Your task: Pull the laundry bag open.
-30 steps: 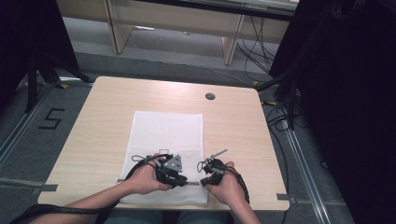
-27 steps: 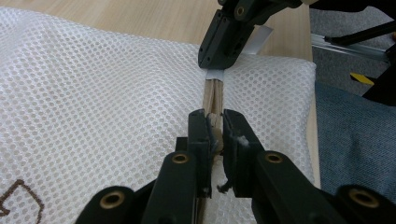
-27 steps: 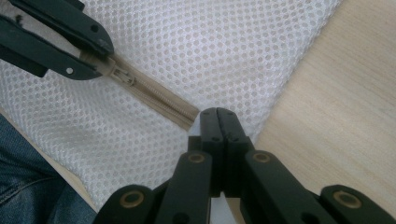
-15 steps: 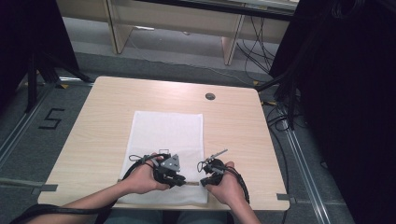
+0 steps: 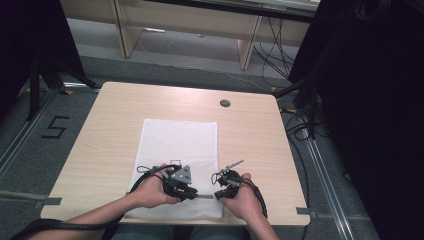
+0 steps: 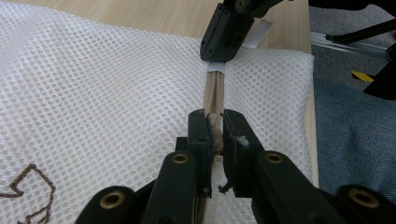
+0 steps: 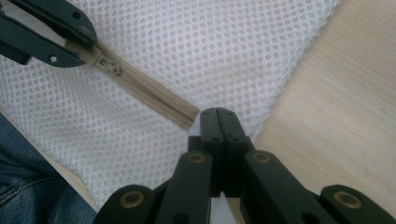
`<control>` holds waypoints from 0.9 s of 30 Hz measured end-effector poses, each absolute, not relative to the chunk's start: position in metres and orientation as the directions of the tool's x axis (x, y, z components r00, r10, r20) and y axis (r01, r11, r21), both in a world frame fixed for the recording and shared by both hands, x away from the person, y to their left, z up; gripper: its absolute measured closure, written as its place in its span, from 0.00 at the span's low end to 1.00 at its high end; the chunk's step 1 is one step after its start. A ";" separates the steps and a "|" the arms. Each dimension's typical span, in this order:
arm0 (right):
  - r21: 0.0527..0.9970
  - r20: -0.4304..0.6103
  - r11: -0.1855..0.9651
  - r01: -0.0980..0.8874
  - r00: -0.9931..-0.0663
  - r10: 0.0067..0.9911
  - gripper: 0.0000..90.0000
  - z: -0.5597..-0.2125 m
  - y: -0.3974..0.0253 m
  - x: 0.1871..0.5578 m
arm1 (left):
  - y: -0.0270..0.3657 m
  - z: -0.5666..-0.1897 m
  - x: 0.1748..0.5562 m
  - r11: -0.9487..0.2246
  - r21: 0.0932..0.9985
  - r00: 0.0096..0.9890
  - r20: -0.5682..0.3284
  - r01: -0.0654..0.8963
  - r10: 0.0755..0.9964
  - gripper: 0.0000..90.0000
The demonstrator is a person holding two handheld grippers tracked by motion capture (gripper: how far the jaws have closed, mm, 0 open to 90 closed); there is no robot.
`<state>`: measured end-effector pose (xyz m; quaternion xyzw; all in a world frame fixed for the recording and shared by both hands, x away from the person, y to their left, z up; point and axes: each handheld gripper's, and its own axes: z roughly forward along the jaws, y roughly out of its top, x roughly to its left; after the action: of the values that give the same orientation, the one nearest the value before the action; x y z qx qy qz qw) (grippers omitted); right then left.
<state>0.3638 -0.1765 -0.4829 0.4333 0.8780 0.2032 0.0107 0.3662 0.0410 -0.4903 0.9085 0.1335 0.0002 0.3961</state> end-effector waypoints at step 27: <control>0.358 0.159 0.538 0.764 -0.617 0.771 1.00 -0.483 -0.176 0.363 | 0.047 -0.489 0.365 -0.647 0.723 0.964 -0.105 0.242 0.244 0.91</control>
<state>0.3633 -0.1762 -0.4825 0.4374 0.8768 0.1996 0.0087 0.3654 0.0470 -0.4891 0.9073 0.1338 0.0009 0.3985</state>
